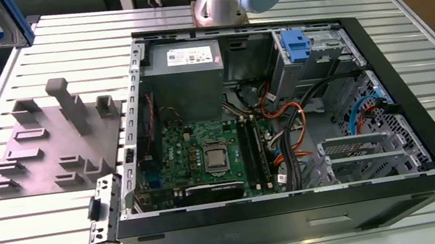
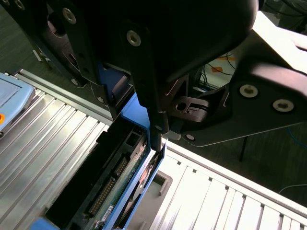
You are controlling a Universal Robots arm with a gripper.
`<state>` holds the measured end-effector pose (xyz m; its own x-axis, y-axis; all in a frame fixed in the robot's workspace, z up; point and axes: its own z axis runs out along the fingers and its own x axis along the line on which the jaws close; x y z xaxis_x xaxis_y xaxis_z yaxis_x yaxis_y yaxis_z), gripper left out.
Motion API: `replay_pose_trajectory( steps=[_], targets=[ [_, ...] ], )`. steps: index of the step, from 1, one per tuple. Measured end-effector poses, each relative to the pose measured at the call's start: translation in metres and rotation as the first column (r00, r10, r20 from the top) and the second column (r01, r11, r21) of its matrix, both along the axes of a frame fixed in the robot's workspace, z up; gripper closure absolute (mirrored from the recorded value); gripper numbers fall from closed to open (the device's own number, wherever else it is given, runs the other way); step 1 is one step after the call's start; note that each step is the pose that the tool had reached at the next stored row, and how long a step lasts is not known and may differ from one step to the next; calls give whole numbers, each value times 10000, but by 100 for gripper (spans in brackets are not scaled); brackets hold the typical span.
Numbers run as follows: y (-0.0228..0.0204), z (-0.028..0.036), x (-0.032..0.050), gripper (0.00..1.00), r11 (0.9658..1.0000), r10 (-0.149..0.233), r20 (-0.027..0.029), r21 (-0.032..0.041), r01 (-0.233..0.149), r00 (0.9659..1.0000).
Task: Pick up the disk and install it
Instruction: 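Pick up the disk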
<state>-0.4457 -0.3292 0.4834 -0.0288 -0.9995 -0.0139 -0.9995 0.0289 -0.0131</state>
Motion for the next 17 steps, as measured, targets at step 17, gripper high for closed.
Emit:
replay_pose_trajectory(
  steps=[17],
  targets=[
    [-40,0,27,64,10000,0,1,0,0,10000]
  ],
)
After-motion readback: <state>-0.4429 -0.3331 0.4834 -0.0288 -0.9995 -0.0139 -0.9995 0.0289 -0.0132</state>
